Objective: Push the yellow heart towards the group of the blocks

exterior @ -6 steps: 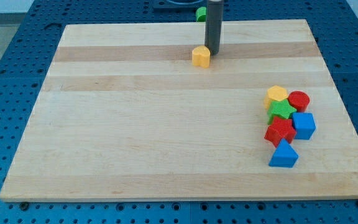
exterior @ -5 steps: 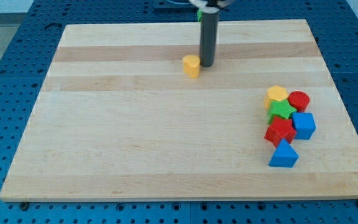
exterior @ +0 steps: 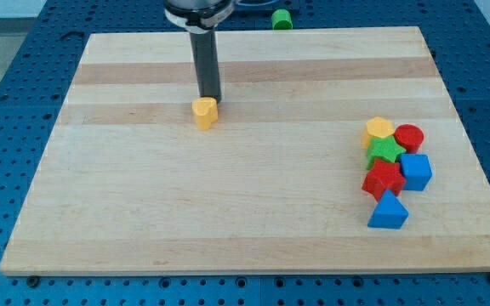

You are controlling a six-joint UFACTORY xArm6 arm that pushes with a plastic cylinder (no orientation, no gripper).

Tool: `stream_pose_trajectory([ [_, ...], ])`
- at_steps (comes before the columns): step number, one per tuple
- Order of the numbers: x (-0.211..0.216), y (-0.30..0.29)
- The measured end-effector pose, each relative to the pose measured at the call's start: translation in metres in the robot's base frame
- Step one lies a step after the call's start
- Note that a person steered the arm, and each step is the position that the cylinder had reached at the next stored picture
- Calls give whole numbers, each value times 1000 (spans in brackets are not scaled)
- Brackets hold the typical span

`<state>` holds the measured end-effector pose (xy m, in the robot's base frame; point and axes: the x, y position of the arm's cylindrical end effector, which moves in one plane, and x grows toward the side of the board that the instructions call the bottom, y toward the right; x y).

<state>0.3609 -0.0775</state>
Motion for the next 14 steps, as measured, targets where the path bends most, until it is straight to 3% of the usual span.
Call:
stream_pose_trajectory([
  [2, 20, 0],
  [9, 21, -2],
  [13, -3, -9],
  [14, -16, -42],
])
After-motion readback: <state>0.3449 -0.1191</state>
